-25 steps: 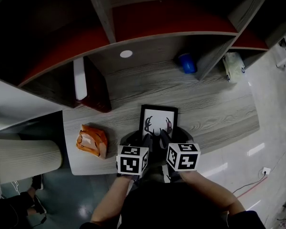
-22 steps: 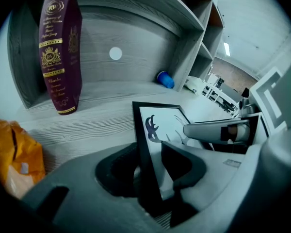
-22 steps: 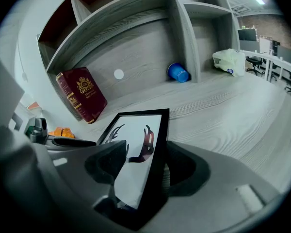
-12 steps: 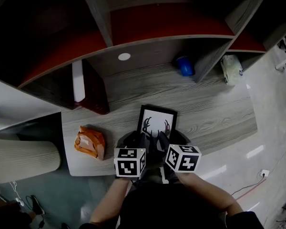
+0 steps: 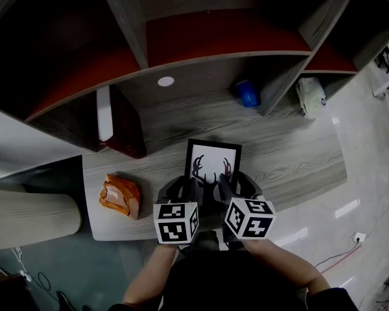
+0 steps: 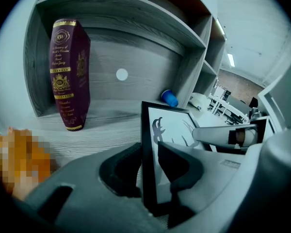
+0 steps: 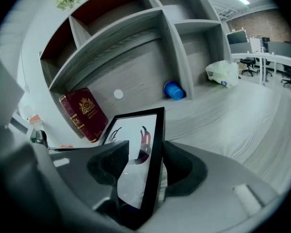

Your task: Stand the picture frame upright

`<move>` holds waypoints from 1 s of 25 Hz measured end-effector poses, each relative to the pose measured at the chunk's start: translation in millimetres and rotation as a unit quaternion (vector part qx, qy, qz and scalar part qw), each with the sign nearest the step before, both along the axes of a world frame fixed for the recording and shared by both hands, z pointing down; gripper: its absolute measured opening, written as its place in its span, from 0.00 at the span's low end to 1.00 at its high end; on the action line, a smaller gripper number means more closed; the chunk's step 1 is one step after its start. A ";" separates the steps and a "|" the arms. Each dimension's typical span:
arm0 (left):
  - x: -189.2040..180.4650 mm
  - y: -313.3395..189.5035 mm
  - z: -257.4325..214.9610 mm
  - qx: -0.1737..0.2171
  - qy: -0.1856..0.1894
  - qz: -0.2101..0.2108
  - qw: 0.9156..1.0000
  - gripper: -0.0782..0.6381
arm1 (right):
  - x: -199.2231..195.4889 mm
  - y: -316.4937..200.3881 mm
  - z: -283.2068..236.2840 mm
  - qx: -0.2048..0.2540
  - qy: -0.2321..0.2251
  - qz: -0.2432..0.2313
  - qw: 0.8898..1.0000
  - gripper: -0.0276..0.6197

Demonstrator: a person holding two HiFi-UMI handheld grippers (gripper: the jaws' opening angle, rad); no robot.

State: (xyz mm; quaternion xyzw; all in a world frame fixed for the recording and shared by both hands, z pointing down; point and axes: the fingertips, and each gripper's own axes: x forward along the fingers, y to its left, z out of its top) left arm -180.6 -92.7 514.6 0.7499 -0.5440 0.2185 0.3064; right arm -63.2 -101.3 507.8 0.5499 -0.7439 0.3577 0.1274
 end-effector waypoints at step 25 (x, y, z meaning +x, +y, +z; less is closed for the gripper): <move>37.8 -31.8 -62.6 0.095 0.023 0.008 0.995 0.25 | 50.0 -28.9 -72.8 0.124 0.025 0.046 0.991 0.21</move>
